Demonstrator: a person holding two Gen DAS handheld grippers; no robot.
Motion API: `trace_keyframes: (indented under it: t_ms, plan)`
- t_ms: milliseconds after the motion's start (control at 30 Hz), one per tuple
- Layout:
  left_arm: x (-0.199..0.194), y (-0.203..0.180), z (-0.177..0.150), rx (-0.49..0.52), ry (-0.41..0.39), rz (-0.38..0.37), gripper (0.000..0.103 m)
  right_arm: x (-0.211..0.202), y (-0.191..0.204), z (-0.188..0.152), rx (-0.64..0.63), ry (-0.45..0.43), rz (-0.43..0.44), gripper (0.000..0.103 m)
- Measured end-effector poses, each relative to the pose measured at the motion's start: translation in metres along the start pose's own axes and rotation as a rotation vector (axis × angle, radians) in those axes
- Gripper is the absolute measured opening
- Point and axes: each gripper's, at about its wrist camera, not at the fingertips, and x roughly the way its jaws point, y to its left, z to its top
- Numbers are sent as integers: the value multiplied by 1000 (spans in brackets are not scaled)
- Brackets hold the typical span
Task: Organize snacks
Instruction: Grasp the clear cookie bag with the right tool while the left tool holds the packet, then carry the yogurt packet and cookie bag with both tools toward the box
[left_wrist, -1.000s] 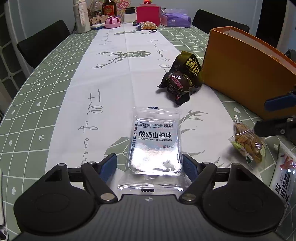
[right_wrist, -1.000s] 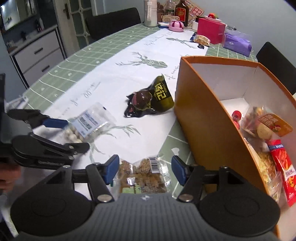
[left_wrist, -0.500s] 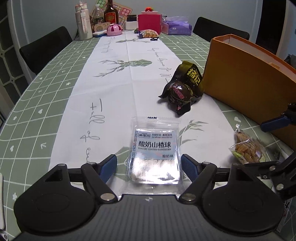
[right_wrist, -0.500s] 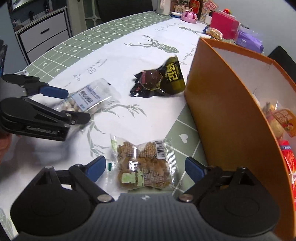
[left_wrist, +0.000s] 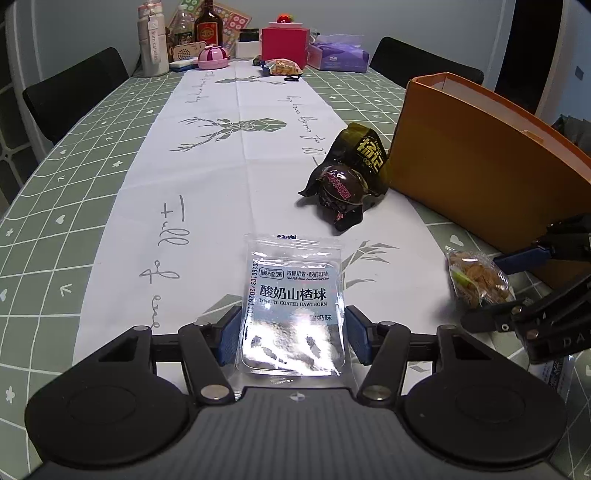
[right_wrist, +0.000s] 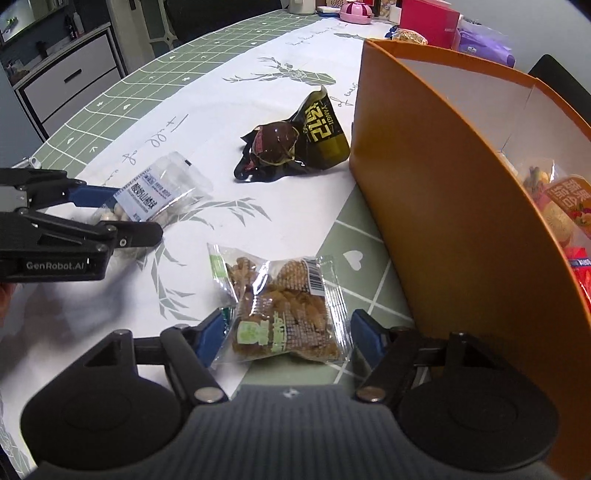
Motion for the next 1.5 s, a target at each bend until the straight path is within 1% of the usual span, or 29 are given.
trace_keyframes:
  t_ms: [33, 67, 167, 367, 800, 967, 1267, 1400, 1500]
  plan:
    - [-1, 1, 0, -4, -1, -3, 67, -3, 0, 1, 2, -6, 8, 59]
    - [-2, 2, 0, -9, -2, -7, 67, -6, -1, 4, 12, -13, 21, 46]
    - [-6, 3, 1, -12, -6, -10, 67, -8, -4, 6, 35, -2, 22, 42]
    - [-18, 4, 6, -16, -33, -12, 67, -14, -5, 7, 37, -9, 36, 37]
    - [-45, -6, 35, 17, -71, -19, 67, -49, -3, 15, 61, -88, 62, 34]
    - [-58, -17, 55, 49, -101, -29, 67, -74, -8, 23, 92, -158, 82, 34]
    - [-69, -51, 96, 134, -145, -63, 67, -123, -33, 36, 163, -298, 86, 34]
    - [-71, -66, 112, 162, -158, -90, 67, -135, -53, 37, 213, -340, 81, 34]
    - [-68, -75, 122, 163, -155, -120, 67, -141, -68, 37, 254, -360, 70, 34]
